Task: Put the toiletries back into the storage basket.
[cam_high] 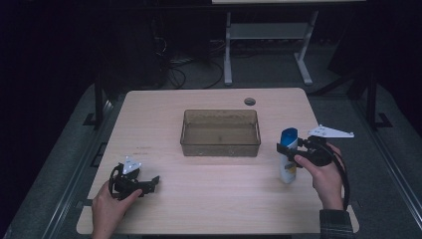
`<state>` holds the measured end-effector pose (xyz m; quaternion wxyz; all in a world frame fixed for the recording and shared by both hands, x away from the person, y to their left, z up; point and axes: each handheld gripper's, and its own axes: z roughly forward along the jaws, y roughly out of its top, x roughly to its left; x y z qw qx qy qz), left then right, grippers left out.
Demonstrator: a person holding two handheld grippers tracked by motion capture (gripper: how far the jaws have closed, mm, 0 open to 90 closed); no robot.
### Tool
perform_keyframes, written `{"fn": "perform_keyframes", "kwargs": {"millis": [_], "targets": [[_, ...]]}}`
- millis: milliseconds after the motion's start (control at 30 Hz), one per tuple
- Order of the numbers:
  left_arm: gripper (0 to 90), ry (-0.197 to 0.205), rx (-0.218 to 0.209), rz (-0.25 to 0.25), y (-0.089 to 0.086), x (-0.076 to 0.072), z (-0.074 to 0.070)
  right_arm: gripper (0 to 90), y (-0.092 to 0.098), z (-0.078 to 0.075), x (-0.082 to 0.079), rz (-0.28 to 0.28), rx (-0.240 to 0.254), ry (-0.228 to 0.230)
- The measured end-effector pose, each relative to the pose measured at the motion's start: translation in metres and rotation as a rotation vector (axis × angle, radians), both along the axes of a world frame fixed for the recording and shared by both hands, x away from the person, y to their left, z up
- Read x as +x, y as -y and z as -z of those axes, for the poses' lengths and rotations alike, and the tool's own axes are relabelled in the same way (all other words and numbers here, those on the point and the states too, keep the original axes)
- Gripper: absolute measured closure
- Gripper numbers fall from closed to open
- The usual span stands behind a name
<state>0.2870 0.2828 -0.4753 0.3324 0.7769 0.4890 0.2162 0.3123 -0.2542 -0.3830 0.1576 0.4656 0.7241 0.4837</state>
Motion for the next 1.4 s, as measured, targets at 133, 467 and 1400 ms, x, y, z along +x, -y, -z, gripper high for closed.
{"fn": "perform_keyframes", "kwargs": {"millis": [133,467,1400], "targets": [[12.8,0.0,0.0,0.0,0.0,0.0,0.0,34.7,-0.001,-0.003,0.001,0.003,0.018,0.026],[12.8,0.001,-0.003,-0.003,0.0,0.0,0.0,34.7,-0.005,-0.011,0.009,0.001,0.039,0.071],[12.8,-0.002,0.002,0.001,0.0,0.0,0.0,34.7,-0.03,-0.039,0.038,-0.014,0.08,0.153]]}}
